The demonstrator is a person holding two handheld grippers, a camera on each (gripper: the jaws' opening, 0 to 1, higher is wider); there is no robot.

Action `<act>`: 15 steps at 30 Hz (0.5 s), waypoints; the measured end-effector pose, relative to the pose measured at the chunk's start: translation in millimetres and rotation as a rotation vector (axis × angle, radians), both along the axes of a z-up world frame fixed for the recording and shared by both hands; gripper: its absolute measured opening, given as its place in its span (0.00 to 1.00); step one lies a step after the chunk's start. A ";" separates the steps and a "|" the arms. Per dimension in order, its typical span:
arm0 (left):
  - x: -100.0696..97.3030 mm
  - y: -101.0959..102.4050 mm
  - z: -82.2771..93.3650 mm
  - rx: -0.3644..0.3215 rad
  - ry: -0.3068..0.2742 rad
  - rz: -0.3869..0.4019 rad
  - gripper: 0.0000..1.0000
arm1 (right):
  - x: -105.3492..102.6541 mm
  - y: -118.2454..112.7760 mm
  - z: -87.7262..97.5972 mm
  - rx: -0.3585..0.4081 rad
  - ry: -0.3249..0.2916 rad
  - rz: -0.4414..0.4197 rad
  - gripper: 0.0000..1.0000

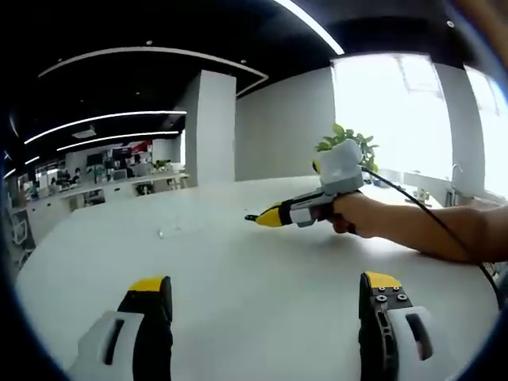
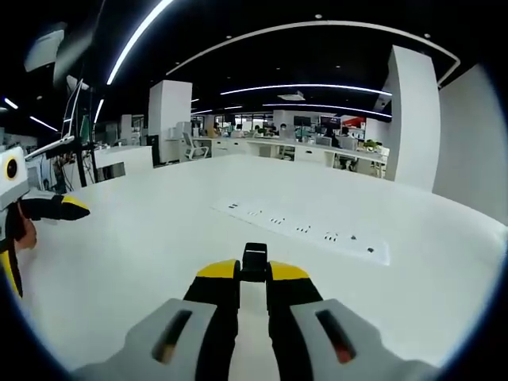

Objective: Snap the two parts of the plastic buckle together until the buckle closes and remains connected.

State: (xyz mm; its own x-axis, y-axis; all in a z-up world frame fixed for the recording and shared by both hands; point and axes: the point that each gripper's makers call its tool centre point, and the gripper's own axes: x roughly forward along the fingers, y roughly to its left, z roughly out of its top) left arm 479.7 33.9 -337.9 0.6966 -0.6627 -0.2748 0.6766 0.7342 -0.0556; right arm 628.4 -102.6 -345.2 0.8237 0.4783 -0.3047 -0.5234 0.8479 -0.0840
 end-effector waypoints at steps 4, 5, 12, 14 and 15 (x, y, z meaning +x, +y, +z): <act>2.9 1.3 -1.9 0.007 0.002 0.004 1.00 | 6.9 2.3 -0.9 -0.001 0.002 0.000 0.11; 2.8 1.5 -2.1 0.007 0.002 0.007 1.00 | 9.3 3.0 -1.9 -0.001 0.006 0.003 0.11; 3.4 4.8 0.9 -0.009 -0.005 0.027 1.00 | 17.4 7.7 -1.5 0.005 0.009 -0.003 0.11; 0.8 2.7 0.0 -0.001 -0.007 0.025 1.00 | 20.0 8.8 -3.3 -0.003 0.012 -0.004 0.11; 0.5 2.0 -0.2 0.000 -0.007 0.024 1.00 | 21.4 8.8 -3.9 -0.004 0.014 -0.006 0.11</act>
